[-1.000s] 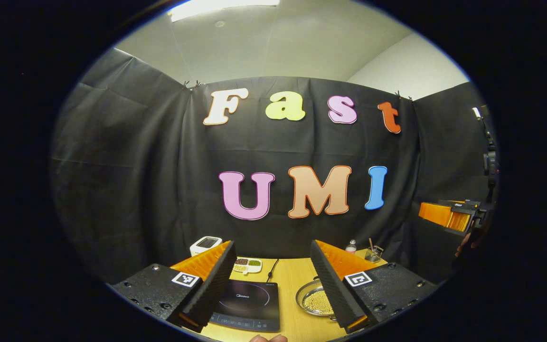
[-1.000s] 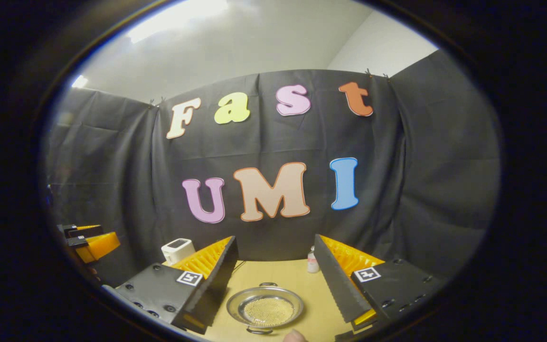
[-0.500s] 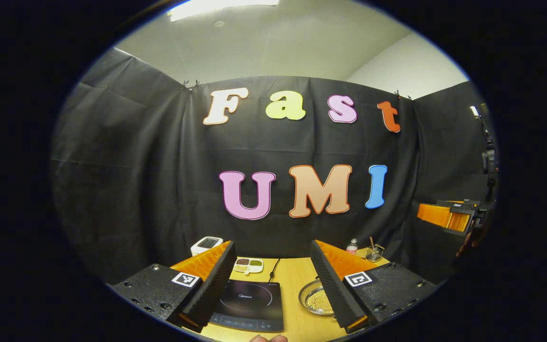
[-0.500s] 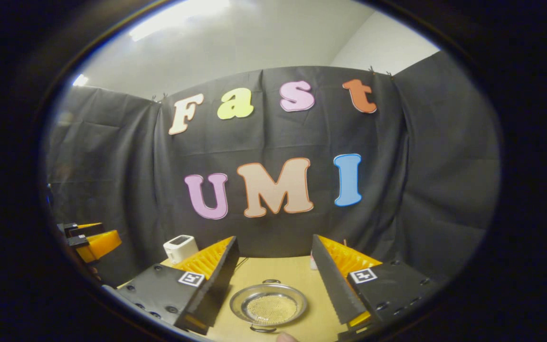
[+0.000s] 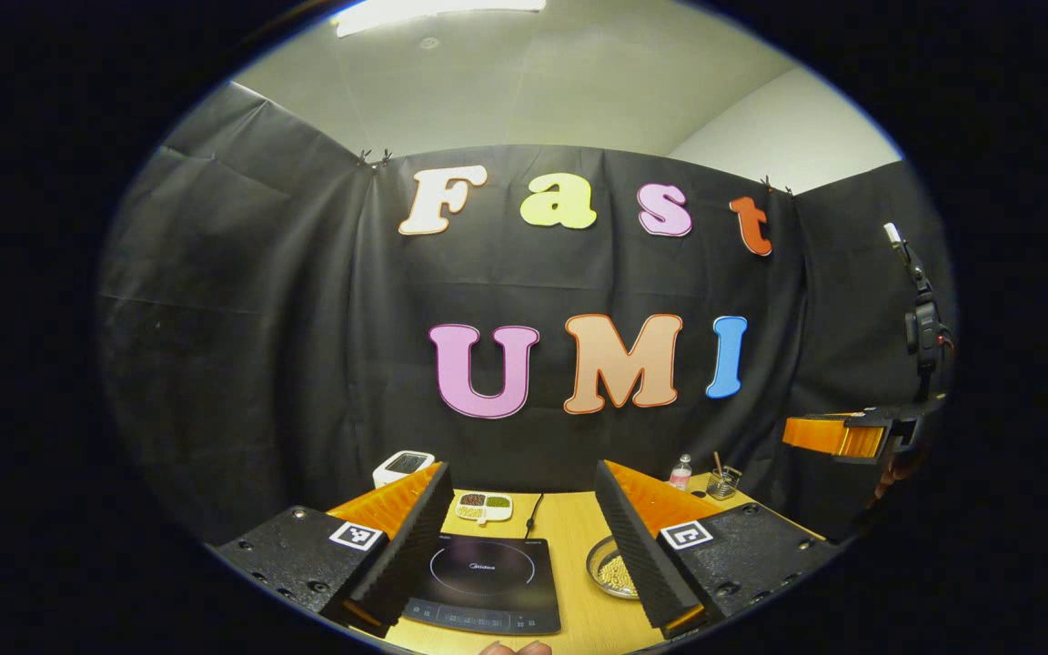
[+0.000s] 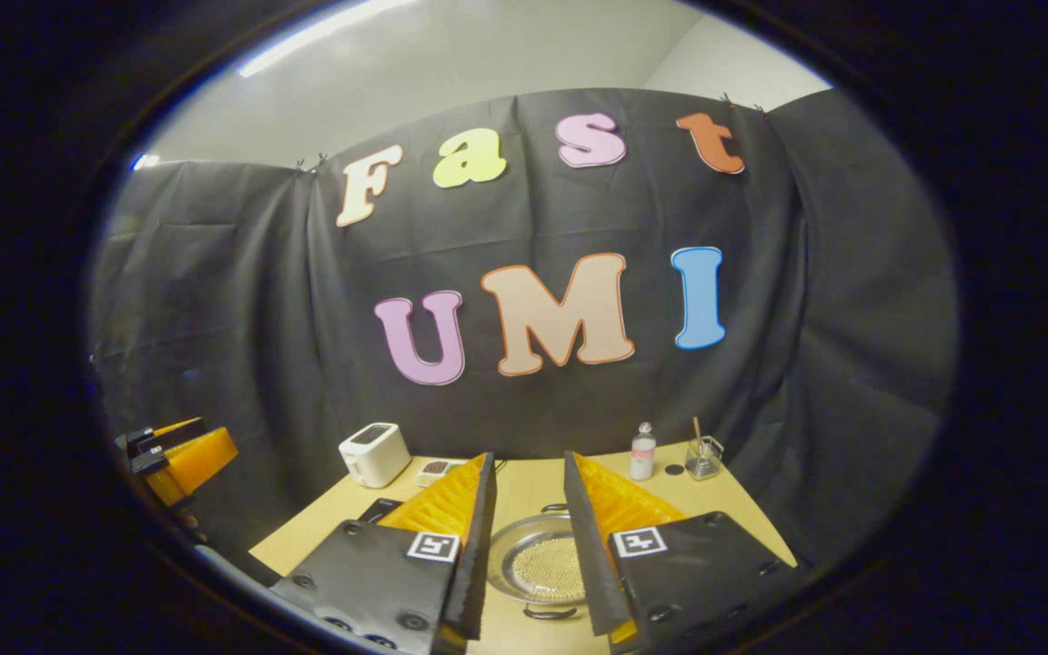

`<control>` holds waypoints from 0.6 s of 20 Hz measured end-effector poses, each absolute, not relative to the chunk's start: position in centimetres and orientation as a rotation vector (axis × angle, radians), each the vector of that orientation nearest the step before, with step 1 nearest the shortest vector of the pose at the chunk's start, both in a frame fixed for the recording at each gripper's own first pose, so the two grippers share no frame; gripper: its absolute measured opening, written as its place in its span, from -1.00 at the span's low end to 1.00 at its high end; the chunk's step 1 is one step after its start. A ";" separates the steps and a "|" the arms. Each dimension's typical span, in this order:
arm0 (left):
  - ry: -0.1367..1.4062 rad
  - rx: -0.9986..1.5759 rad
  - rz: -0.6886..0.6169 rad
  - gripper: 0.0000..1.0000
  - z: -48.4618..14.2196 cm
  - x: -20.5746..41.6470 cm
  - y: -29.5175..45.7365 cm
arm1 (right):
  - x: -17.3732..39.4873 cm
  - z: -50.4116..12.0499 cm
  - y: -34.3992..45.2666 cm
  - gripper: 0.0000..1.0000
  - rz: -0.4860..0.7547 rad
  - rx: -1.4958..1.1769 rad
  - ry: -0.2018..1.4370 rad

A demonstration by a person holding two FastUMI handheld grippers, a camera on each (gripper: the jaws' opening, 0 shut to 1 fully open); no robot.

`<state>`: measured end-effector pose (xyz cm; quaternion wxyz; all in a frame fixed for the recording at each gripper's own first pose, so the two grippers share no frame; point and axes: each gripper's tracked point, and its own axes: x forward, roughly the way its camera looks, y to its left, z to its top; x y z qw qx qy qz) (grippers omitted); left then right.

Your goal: First push the handle of the pot to place it horizontally, then grasp the pot with both hands and set it on the induction cooktop.

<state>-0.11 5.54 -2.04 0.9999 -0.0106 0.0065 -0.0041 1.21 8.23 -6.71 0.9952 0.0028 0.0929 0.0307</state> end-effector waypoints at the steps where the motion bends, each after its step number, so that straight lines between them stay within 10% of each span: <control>1: 0.017 -0.027 -0.012 0.86 -2.3 -0.3 5.9 | 1.1 -7.1 8.3 -0.27 0.044 -0.010 0.190; 2: 0.021 -0.034 -0.018 0.90 -2.5 -0.3 6.1 | 0.8 -7.6 8.3 -0.74 0.048 -0.015 0.206; 12: 0.109 -0.093 0.060 0.86 -6.1 4.3 7.4 | 5.5 -20.2 9.5 -0.95 0.163 0.097 0.516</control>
